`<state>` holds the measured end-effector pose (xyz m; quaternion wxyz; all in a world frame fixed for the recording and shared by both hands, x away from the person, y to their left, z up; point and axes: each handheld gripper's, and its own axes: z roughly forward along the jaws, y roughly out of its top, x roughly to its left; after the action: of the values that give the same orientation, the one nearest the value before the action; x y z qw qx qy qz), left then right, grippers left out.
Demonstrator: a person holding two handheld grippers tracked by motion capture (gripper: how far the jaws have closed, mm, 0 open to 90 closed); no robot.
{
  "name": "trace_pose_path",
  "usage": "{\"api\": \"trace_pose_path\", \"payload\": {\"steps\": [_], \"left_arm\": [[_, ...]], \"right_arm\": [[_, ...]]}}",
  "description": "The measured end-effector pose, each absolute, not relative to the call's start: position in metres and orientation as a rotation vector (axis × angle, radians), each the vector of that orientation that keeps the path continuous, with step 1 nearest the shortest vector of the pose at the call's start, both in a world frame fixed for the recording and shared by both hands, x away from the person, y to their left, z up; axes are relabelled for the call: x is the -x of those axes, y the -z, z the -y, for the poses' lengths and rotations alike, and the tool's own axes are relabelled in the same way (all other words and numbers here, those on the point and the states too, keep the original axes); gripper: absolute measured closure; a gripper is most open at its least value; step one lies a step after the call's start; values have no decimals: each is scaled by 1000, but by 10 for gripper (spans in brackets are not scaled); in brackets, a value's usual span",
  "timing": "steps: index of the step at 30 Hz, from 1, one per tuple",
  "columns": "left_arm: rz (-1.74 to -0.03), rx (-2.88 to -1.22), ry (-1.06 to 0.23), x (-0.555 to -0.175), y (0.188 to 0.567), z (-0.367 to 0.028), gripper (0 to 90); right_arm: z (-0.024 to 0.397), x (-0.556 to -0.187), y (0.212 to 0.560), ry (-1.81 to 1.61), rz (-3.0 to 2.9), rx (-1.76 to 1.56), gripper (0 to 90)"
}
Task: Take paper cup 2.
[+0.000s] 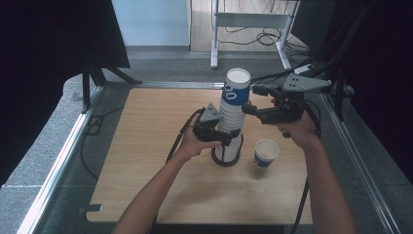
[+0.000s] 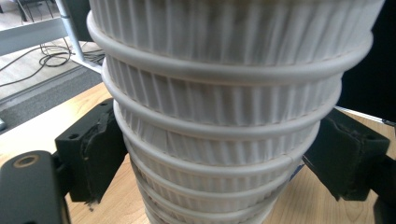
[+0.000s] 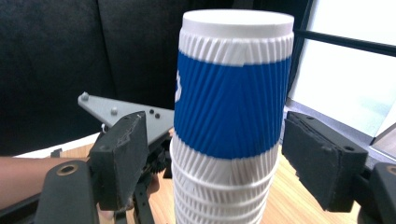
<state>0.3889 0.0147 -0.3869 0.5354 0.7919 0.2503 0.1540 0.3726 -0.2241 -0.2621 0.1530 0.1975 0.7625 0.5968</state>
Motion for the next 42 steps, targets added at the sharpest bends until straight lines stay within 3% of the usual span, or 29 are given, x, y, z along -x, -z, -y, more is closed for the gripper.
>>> {"api": "trace_pose_path", "payload": {"steps": [17,21,42], "left_arm": [[-594,-1898,-364,-389,386,-13,128],[-594,-1896,-363,-388,386,-13,128],[-599,-1903,-363,-388,386,-12,128]], "right_arm": [[197,-402,243,-1716,-2210,-551,208],[189,-406,240,-1703,-2210,-555,237],[192,-397,222,-1744,-2106,-526,277]]}}
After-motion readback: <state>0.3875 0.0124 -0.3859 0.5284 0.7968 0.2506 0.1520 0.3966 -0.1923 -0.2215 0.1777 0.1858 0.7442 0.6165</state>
